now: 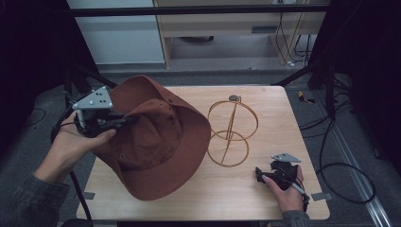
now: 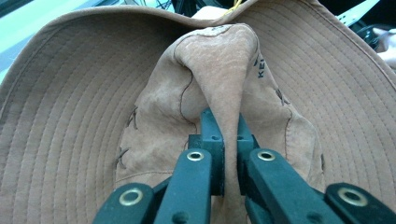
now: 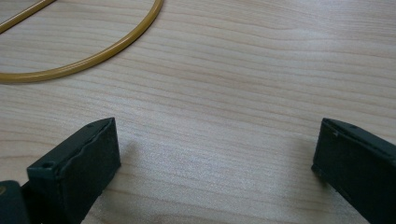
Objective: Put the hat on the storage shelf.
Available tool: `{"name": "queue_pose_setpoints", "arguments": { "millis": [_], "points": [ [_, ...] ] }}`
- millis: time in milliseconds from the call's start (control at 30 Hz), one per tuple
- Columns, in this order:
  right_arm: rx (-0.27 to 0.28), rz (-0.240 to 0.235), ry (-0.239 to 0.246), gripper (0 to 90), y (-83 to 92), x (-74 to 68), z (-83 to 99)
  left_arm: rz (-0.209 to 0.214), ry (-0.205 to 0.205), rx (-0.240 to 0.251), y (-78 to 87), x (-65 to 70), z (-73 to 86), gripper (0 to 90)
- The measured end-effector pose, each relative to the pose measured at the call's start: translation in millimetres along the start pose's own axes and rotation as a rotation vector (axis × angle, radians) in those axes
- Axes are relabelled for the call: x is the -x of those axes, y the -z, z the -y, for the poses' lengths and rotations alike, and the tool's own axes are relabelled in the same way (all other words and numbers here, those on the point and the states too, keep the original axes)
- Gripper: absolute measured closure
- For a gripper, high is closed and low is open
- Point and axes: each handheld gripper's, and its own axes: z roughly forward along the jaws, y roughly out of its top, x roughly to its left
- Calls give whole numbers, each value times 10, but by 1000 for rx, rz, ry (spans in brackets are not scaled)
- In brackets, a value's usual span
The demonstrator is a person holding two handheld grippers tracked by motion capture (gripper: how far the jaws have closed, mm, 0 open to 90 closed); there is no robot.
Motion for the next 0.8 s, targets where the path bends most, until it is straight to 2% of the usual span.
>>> {"name": "queue_pose_setpoints", "arguments": {
  "millis": [100, 133, 367, 800],
  "points": [
    [0, 0, 0, 7, 0, 0, 0, 3, -13, 1, 1, 33, -56, 888],
    [0, 0, 0, 7, 0, -1, 1, 1, -28, 1, -12, 73, -119, 887],
    [1, -1, 1, 7, 0, 0, 1, -3, -41, 17, -62, 120, -249, 888],
    [-2, 0, -1, 7, 2, -2, 1, -3, -85, 26, -322, 290, -623, 887]
  ]
}}
